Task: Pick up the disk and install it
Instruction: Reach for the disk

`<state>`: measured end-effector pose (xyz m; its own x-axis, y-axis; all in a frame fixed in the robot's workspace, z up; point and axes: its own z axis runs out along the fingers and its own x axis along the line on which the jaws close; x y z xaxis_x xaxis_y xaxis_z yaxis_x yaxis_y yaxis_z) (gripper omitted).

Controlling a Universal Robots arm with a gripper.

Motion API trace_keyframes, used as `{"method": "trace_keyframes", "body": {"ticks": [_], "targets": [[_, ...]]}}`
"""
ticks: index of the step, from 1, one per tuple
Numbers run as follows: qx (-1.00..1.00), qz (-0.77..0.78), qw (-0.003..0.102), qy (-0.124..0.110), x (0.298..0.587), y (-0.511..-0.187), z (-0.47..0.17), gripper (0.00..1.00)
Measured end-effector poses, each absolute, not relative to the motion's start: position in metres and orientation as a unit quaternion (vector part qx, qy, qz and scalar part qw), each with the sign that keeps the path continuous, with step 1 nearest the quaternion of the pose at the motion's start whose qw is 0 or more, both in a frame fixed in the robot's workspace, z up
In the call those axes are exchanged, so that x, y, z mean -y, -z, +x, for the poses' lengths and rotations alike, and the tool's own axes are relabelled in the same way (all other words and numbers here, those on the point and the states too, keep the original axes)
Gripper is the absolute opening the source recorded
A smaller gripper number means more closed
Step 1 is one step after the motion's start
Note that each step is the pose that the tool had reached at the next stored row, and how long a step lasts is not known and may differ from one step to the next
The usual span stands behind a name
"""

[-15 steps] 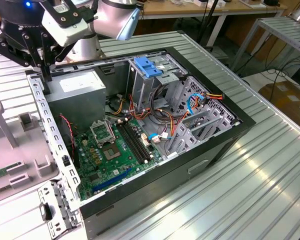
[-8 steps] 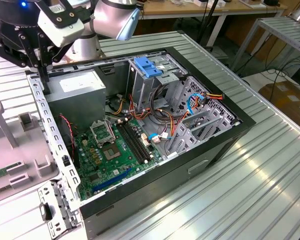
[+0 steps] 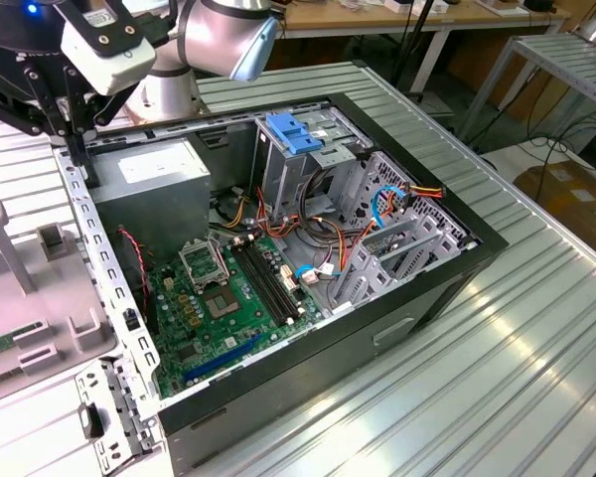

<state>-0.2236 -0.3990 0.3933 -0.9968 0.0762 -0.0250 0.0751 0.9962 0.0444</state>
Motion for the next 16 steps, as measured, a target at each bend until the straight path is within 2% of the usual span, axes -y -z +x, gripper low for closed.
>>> {"method": "trace_keyframes", "body": {"ticks": [16], "targets": [[-0.999,0.038,0.013,-0.022,0.399,-0.393,-0.238,0.11]]}}
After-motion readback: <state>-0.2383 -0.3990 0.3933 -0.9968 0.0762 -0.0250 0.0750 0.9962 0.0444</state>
